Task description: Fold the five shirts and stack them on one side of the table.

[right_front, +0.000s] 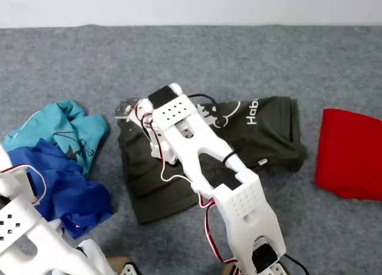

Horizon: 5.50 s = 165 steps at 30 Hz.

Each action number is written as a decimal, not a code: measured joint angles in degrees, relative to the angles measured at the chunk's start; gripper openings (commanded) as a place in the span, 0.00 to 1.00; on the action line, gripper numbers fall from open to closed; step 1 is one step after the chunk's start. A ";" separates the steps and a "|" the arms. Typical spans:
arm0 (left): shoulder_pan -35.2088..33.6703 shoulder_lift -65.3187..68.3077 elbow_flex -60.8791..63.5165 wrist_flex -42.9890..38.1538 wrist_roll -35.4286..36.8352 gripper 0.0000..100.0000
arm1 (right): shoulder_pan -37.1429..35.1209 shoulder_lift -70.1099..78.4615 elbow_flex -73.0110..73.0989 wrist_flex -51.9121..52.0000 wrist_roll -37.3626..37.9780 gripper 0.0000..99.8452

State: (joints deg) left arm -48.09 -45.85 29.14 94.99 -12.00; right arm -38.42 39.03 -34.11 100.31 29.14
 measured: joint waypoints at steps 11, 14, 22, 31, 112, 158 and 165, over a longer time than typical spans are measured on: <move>0.00 0.00 0.00 0.00 0.00 0.01 | -0.26 0.00 0.00 0.00 0.00 0.01; 0.00 0.00 0.00 0.00 0.00 0.01 | -0.26 0.00 0.00 0.00 0.00 0.01; 0.00 0.00 0.00 0.00 0.00 0.01 | -0.44 -2.81 0.26 0.18 -0.09 0.01; 0.00 0.00 0.00 -0.70 0.00 0.01 | -3.08 -17.23 20.31 0.18 0.00 0.02; 0.00 0.00 0.26 -2.81 0.00 0.01 | 1.14 -3.43 9.93 -4.31 1.85 0.09; 3.43 0.00 2.99 -3.87 0.18 0.01 | -11.52 -5.54 9.93 -4.84 8.44 0.17; 3.43 0.00 2.99 -3.87 0.18 0.01 | -11.52 -2.64 9.93 -7.47 8.44 0.11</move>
State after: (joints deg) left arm -44.66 -45.85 32.13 91.12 -11.82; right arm -49.93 36.40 -24.18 92.84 37.58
